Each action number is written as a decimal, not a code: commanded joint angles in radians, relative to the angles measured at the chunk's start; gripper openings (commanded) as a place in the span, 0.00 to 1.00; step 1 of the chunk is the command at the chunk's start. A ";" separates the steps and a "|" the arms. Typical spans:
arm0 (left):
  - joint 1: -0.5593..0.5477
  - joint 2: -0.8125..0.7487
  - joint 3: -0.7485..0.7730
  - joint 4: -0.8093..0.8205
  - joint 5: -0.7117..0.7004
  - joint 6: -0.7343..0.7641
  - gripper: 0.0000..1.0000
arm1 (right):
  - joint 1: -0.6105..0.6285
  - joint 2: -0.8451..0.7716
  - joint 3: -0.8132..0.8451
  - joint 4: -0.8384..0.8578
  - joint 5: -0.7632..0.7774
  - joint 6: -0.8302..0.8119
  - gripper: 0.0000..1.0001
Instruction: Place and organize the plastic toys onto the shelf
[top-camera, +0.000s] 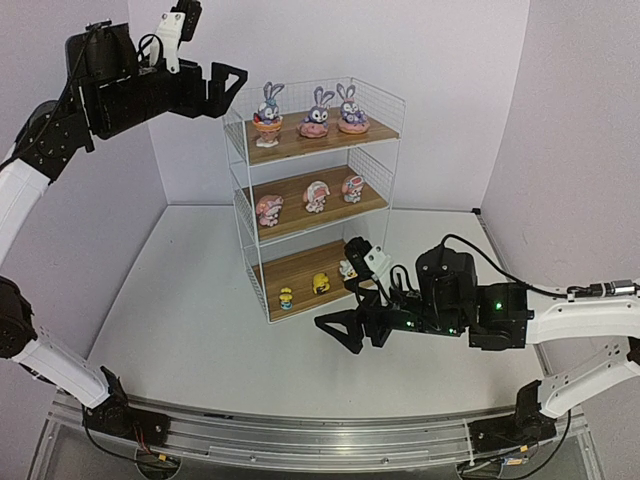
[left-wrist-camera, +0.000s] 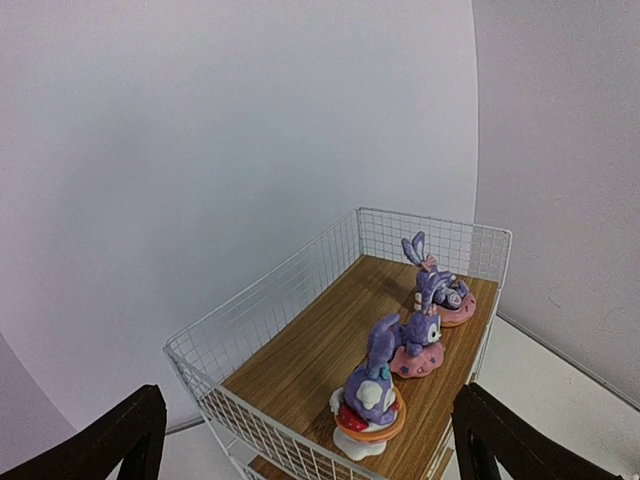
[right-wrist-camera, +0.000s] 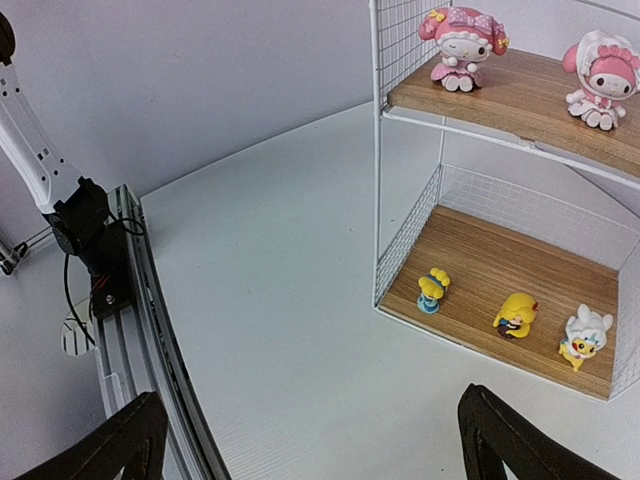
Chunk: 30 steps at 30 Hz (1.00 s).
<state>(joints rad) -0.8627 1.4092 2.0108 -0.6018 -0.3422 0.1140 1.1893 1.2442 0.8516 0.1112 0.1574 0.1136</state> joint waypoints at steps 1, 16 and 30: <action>0.005 -0.033 -0.061 -0.041 -0.067 -0.069 1.00 | 0.000 -0.011 0.023 0.015 0.011 0.013 0.98; 0.005 0.105 0.029 -0.127 -0.010 -0.105 1.00 | 0.000 0.003 0.022 0.015 0.014 0.058 0.98; 0.005 0.132 0.061 -0.116 -0.115 -0.147 1.00 | -0.001 0.010 0.023 0.015 0.017 0.061 0.98</action>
<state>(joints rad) -0.8619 1.5517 2.0422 -0.7416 -0.4280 -0.0199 1.1893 1.2446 0.8516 0.1112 0.1590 0.1631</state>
